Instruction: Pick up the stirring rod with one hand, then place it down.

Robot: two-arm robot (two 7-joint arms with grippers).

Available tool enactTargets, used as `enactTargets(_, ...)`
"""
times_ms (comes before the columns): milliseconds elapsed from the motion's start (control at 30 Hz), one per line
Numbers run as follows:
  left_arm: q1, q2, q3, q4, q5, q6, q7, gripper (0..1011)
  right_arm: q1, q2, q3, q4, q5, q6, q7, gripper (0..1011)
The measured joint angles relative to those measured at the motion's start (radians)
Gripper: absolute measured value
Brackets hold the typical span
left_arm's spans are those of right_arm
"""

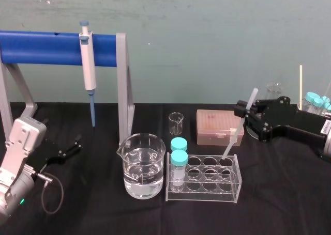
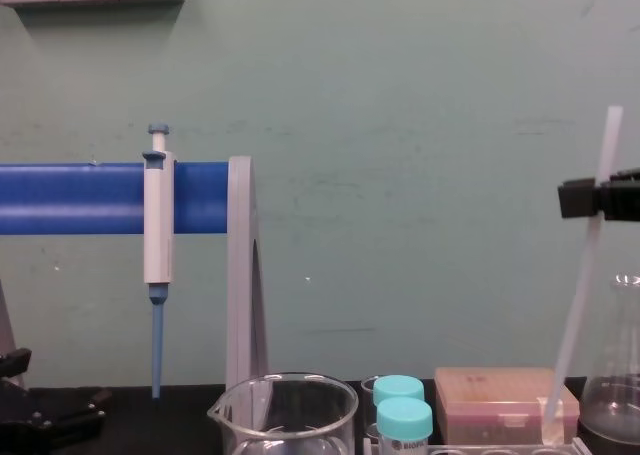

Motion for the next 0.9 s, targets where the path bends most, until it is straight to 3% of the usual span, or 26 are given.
enactTargets(400, 0.0, 0.0, 0.0, 0.0, 0.0, 0.0, 0.0, 1000, -0.085, 0.025, 0.031, -0.045, -0.009, 0.009, -0.049, 72)
enactTargets(900, 0.0, 0.0, 0.0, 0.0, 0.0, 0.0, 0.0, 1000, -0.068, 0.0, 0.006, -0.015, -0.05, 0.034, -0.045, 72)
